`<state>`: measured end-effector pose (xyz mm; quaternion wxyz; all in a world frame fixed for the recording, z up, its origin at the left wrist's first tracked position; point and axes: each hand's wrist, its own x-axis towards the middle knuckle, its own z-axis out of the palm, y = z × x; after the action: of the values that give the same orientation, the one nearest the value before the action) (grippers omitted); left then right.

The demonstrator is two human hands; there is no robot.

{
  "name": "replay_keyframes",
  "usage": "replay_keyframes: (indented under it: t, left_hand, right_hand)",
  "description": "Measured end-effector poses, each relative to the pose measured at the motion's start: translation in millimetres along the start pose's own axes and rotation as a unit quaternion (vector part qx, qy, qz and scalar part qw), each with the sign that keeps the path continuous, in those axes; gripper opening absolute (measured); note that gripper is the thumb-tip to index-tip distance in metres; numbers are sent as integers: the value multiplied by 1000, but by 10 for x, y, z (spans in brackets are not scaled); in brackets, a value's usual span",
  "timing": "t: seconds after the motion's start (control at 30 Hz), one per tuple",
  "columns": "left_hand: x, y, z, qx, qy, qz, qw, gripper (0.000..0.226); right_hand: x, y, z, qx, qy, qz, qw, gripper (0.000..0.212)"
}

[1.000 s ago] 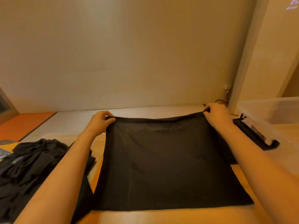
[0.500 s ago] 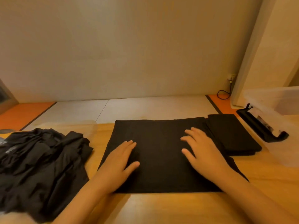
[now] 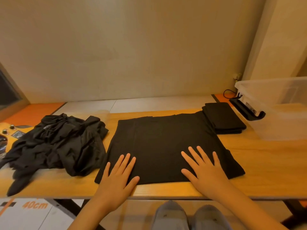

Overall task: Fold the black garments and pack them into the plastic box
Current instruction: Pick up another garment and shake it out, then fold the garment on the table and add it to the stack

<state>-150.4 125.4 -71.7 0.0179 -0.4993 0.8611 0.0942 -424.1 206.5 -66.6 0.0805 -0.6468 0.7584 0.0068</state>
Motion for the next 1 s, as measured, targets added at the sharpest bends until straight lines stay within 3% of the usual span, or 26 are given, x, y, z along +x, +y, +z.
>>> replay_keyframes:
  t: [0.2,0.3,0.43,0.6,0.77,0.87,1.0]
  left_hand:
    - [-124,-56,-53,-47,-18,17,999,99]
    - [-183,-140,-134,-107,-75,30,991,102]
    - [-242,-127,-184,-83,-123,32,988,94]
    - [410,-39,-572,-69,-5,43,997,68]
    - [1547,-417,-736,-74,30,19,997,55]
    - [1944,-661,-775,-74,48,-17,996,50]
    - [2112,-815,-792,-73,26,-30,997,48]
  right_hand:
    - [-218,6,-1,29,1,-11,1000,103]
    - [-361,47,-102,63,-49,-14,997,97]
    - [-446,123,-204,72,-88,-39,993,92]
    - [348,278,-608,80,83,6,993,60]
    - [1404,584,-802,-20,114,-6,993,43]
    - [1753,743,-779,-126,68,9,990,45]
    - [1874,860,-713,-212,34,27,976,32]
